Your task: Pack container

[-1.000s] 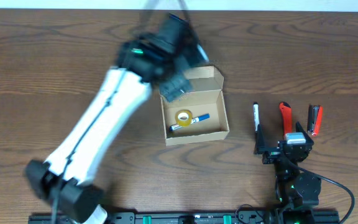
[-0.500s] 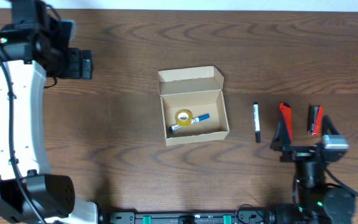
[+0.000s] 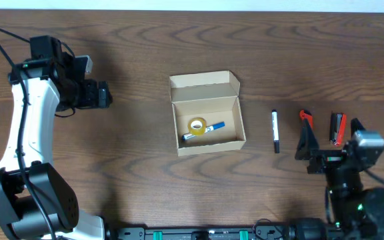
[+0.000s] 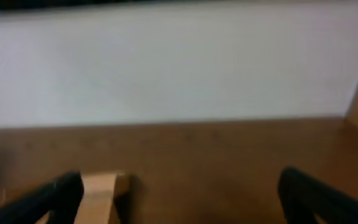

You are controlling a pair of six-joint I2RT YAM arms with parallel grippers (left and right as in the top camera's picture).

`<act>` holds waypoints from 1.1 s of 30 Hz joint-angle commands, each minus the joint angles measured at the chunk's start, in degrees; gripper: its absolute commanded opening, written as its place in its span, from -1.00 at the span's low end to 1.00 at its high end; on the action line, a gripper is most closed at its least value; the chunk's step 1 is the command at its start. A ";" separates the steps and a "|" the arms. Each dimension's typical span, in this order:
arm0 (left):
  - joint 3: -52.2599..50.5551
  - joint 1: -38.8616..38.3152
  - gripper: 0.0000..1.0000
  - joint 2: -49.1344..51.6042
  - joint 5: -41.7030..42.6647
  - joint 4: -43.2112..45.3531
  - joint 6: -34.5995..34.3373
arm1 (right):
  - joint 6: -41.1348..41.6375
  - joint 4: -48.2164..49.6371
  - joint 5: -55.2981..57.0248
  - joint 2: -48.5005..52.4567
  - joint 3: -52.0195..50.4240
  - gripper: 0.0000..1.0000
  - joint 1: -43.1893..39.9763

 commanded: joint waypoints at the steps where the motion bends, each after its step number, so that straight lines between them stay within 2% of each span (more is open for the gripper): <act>1: -0.76 -0.44 0.91 -0.37 1.20 1.09 0.24 | -0.61 -9.66 -0.13 9.99 9.07 0.98 -0.50; 6: -3.78 -1.22 0.91 -3.08 0.76 4.76 0.24 | -0.72 -25.99 -1.09 27.96 22.95 0.99 -0.50; 11: -9.64 -1.20 0.91 -7.50 0.76 9.16 -0.52 | -0.70 -33.94 -3.10 40.44 29.38 0.99 -0.50; 21: -14.27 -1.20 0.91 -10.25 -0.11 11.74 -2.97 | -2.47 -33.83 -4.22 52.46 26.49 0.97 -0.50; 25: -14.27 -1.20 0.91 -10.32 -0.09 12.15 -3.08 | -6.51 -31.91 -4.52 56.06 22.77 0.96 -0.50; 33: -14.27 -1.22 0.91 -10.49 1.01 11.96 -3.26 | -3.32 -26.80 -4.92 64.30 15.04 0.89 -1.36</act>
